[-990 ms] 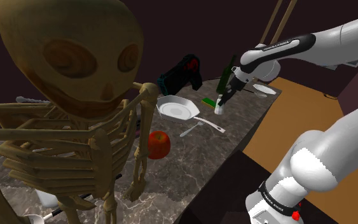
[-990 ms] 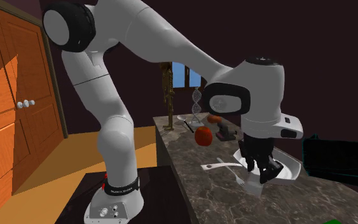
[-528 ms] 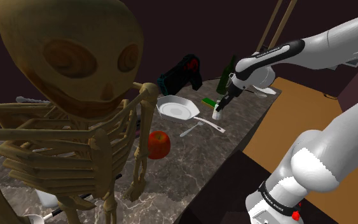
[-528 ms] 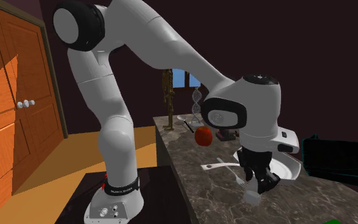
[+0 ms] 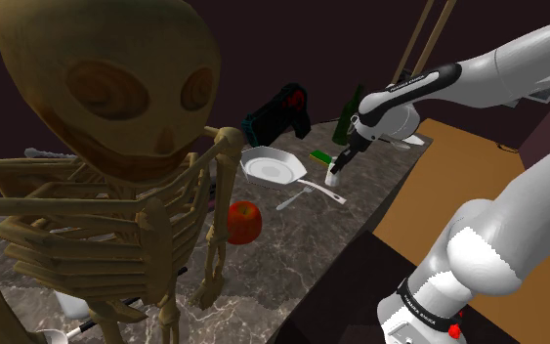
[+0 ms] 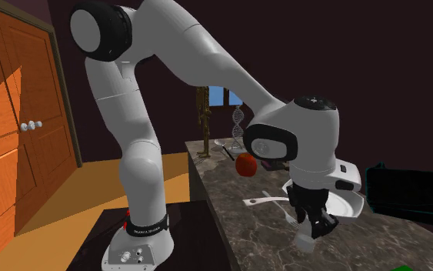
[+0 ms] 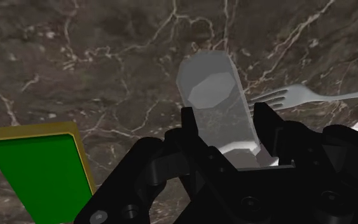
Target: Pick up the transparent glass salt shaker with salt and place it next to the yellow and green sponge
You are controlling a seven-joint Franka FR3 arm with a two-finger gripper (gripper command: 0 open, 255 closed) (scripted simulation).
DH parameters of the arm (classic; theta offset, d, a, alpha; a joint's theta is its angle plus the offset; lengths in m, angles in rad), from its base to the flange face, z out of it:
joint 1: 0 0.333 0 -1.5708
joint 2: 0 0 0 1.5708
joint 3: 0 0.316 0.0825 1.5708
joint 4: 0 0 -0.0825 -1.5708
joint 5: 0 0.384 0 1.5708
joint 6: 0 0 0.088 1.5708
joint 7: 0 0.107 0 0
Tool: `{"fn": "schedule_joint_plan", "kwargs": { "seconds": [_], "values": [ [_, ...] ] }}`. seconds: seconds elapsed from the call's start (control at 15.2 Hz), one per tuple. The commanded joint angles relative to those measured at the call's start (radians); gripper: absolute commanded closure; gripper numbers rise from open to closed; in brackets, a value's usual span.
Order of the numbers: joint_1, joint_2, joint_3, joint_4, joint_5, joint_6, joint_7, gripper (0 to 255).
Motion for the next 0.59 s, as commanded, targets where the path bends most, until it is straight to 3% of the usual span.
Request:
{"fn": "schedule_joint_plan", "kwargs": {
  "seconds": [0.0,0.07,0.4,0.53],
  "values": [
    [0.000,0.000,0.000,0.000,0.000,0.000,0.000,255],
    [0.000,0.000,0.000,0.000,0.000,0.000,0.000,0],
    [0.000,0.000,0.000,0.000,0.000,0.000,0.000,0],
    [-0.032,-0.064,0.017,0.017,-0.063,-0.069,0.045,0]
  ]
}}
